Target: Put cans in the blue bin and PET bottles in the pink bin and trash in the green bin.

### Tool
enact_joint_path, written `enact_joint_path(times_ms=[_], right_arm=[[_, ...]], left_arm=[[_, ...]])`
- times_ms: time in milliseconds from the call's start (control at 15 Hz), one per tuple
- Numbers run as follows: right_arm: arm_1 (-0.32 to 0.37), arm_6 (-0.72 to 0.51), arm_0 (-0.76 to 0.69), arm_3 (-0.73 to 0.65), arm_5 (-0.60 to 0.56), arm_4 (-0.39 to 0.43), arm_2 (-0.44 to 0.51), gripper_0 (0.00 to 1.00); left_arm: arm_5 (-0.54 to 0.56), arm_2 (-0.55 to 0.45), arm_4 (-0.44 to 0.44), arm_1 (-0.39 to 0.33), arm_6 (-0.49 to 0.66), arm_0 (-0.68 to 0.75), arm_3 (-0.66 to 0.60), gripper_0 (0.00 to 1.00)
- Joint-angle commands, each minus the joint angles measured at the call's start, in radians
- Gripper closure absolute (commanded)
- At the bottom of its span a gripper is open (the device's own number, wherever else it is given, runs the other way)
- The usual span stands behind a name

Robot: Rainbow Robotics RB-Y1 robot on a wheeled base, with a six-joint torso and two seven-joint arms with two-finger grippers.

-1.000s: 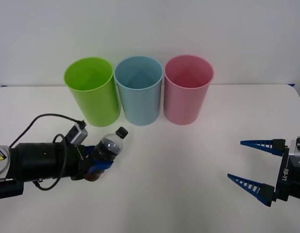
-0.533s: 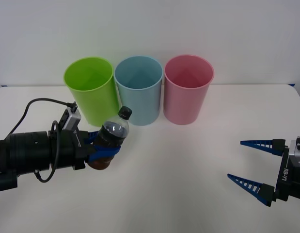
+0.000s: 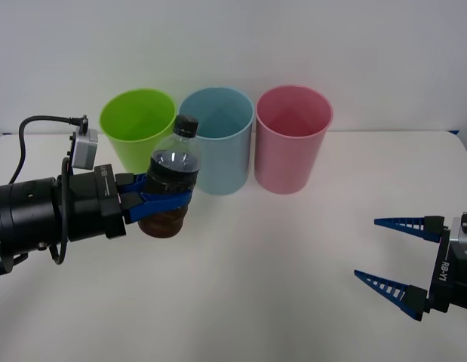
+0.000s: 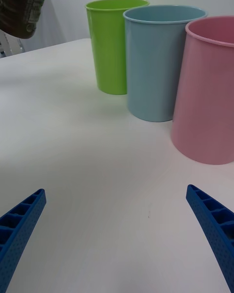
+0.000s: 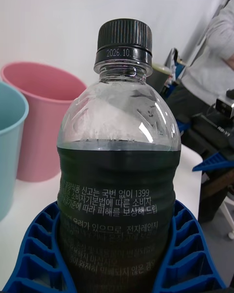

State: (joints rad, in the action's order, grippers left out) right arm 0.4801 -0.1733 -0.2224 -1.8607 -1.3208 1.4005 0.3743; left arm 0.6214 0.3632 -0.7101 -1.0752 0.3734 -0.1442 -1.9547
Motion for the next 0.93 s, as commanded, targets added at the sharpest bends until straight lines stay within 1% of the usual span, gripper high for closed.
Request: enact_joint_path(times_ms=[67, 267, 333, 400, 467, 533, 600, 800, 933], right_arm=[[0.0, 0.0, 0.0, 0.0, 0.0, 0.0, 0.0, 0.0], [0.0, 0.0, 0.0, 0.0, 0.0, 0.0, 0.0, 0.0], [0.0, 0.0, 0.0, 0.0, 0.0, 0.0, 0.0, 0.0], [0.0, 0.0, 0.0, 0.0, 0.0, 0.0, 0.0, 0.0], [0.0, 0.0, 0.0, 0.0, 0.0, 0.0, 0.0, 0.0], [0.0, 0.0, 0.0, 0.0, 0.0, 0.0, 0.0, 0.0], [0.0, 0.0, 0.0, 0.0, 0.0, 0.0, 0.0, 0.0], [0.0, 0.0, 0.0, 0.0, 0.0, 0.0, 0.0, 0.0], [0.0, 0.0, 0.0, 0.0, 0.0, 0.0, 0.0, 0.0]], left_arm=[[-0.074, -0.027, 0.024, 0.028, -0.016, -0.003, -0.027, 1.0], [-0.207, -0.015, 0.066, 0.035, -0.002, -0.058, -0.095, 1.0], [-0.262, 0.02, 0.087, 0.04, -0.001, -0.104, -0.104, 1.0], [-0.305, 0.059, 0.115, 0.06, -0.001, -0.158, -0.102, 1.0], [-0.361, 0.083, 0.113, 0.083, -0.002, -0.201, -0.098, 1.0], [-0.387, 0.106, 0.11, 0.104, -0.004, -0.235, -0.084, 1.0], [-0.388, 0.117, 0.11, 0.129, -0.001, -0.267, -0.064, 1.0], [-0.391, 0.126, 0.09, 0.233, -0.007, -0.364, 0.045, 1.0], [-0.417, 0.151, 0.075, 0.281, -0.01, -0.426, 0.115, 1.0]])
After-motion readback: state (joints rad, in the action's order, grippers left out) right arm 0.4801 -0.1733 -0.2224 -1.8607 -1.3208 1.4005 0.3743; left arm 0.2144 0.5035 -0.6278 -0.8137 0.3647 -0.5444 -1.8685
